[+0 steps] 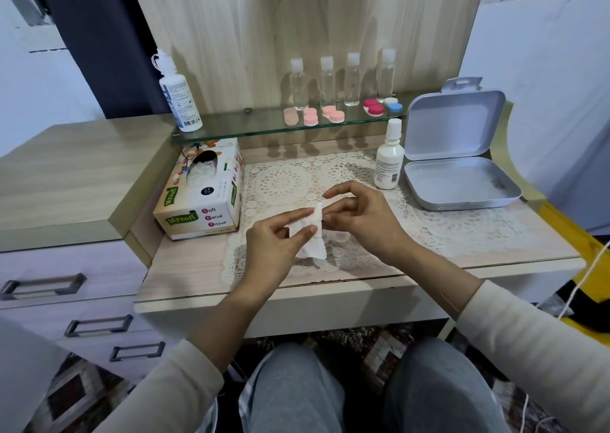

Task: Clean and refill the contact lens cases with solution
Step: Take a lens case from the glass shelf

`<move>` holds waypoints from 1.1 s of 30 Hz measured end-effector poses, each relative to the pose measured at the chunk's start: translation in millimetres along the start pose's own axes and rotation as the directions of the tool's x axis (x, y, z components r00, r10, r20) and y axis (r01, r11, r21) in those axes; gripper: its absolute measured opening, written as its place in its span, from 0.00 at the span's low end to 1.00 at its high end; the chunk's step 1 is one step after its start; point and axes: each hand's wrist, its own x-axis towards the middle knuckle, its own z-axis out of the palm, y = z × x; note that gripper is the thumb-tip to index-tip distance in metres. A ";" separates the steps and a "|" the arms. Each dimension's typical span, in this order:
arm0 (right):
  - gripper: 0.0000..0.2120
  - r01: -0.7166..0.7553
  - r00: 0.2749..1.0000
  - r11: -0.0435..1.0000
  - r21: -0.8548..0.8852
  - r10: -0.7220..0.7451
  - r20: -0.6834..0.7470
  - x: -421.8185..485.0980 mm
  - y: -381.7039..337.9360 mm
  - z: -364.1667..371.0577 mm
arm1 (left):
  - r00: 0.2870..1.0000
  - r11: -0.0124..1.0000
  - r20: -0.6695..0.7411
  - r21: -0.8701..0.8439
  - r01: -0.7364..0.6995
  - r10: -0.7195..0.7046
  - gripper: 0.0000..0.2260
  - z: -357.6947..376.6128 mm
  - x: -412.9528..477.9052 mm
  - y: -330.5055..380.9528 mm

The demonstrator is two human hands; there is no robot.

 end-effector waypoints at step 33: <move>0.11 0.345 0.926 0.542 -0.766 -0.329 0.184 7.0 55.7 -23.3 | 0.789 0.658 0.451 0.449 -0.605 0.418 0.15 -6.1 35.0 -54.0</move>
